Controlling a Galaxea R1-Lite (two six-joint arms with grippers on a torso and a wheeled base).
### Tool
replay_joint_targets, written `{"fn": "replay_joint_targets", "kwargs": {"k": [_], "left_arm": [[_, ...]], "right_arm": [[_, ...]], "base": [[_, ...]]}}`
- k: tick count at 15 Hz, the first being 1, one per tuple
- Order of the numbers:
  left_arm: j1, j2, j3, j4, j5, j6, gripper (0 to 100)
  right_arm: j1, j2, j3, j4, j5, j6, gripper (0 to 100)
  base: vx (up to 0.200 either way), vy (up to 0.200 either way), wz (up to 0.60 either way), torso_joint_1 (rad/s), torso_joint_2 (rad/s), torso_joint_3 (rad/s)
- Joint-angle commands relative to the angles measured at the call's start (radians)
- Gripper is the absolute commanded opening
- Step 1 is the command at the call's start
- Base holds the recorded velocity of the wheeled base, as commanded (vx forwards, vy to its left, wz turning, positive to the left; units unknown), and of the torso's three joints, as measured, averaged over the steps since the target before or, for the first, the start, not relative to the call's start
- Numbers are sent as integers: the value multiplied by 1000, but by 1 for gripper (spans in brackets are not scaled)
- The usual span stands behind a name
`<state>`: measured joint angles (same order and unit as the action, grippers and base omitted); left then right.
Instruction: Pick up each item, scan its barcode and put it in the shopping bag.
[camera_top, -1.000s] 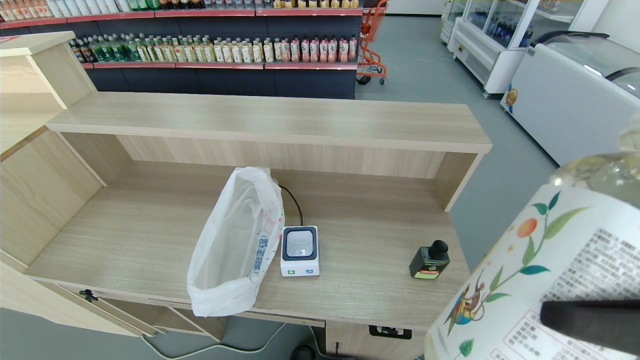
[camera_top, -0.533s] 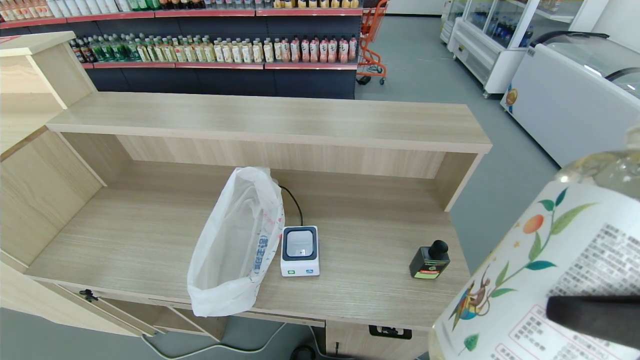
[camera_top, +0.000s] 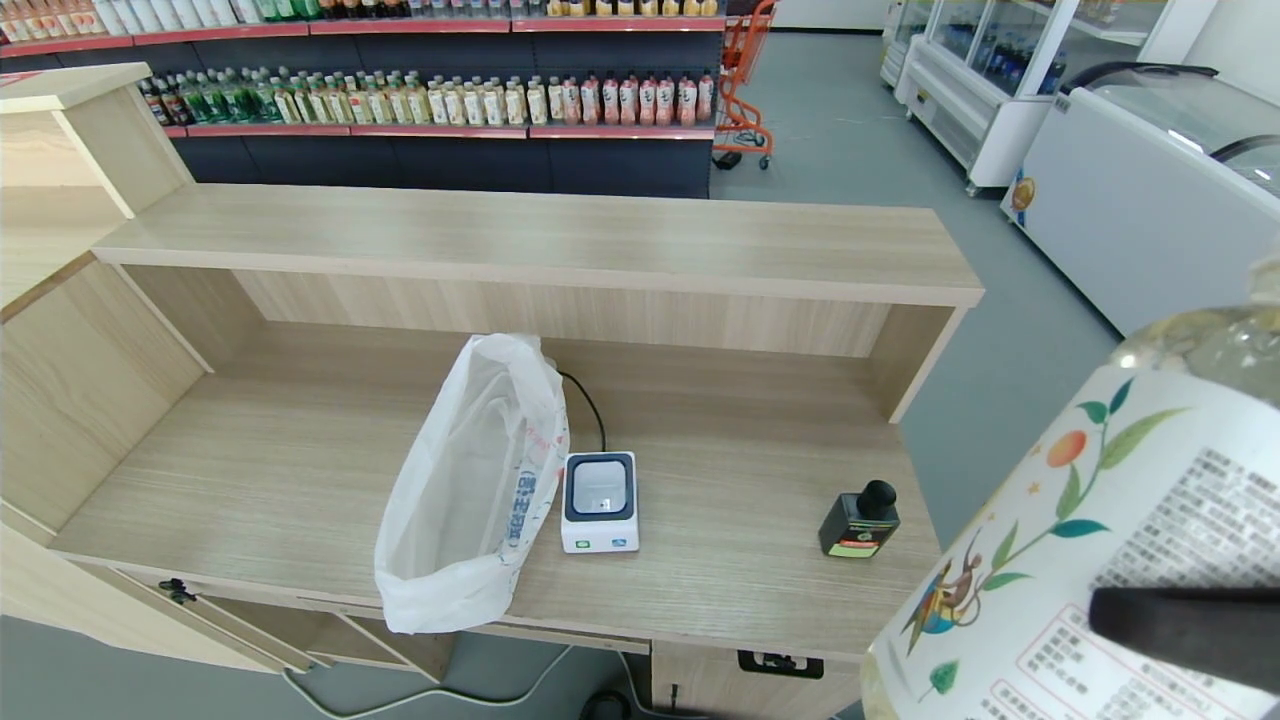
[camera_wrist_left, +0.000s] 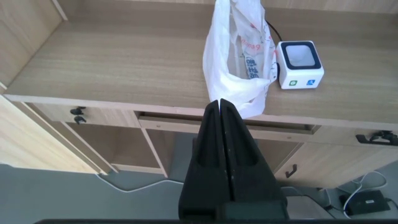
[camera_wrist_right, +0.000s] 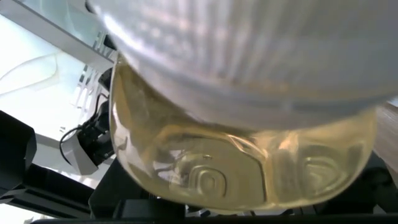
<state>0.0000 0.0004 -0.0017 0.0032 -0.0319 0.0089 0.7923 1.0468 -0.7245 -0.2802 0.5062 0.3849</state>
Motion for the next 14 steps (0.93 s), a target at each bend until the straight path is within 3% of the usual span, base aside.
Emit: {"fn": "replay_joint_targets", "kwargs": {"k": [1, 5, 6, 7, 9, 11, 14], "left_arm": [[0, 1, -1, 0, 0, 0, 0], [0, 1, -1, 1, 0, 0, 0], [0, 0, 0, 0, 0, 0, 0], [0, 0, 0, 1, 0, 0, 0], [0, 0, 0, 0, 0, -1, 0], [0, 0, 0, 0, 1, 0, 0], [0, 0, 0, 0, 0, 0, 0]], "right_arm": [[1, 2, 0, -1, 0, 0, 0], [-1, 10, 13, -1, -20, -40, 0], [-19, 19, 31, -1, -80, -149, 0], [-74, 45, 103, -10, -298, -426, 0], [-183, 50, 168, -25, -499, -584, 0], [-248, 79, 221, -97, -557, -630, 0], [-349, 124, 296, -254, -561, -880, 0]], "base": [[0, 0, 0, 0, 0, 0], [0, 0, 0, 0, 0, 0], [0, 0, 0, 0, 0, 0], [0, 0, 0, 0, 0, 0], [0, 0, 0, 0, 0, 0], [0, 0, 0, 0, 0, 0], [0, 0, 0, 0, 0, 0]]}}
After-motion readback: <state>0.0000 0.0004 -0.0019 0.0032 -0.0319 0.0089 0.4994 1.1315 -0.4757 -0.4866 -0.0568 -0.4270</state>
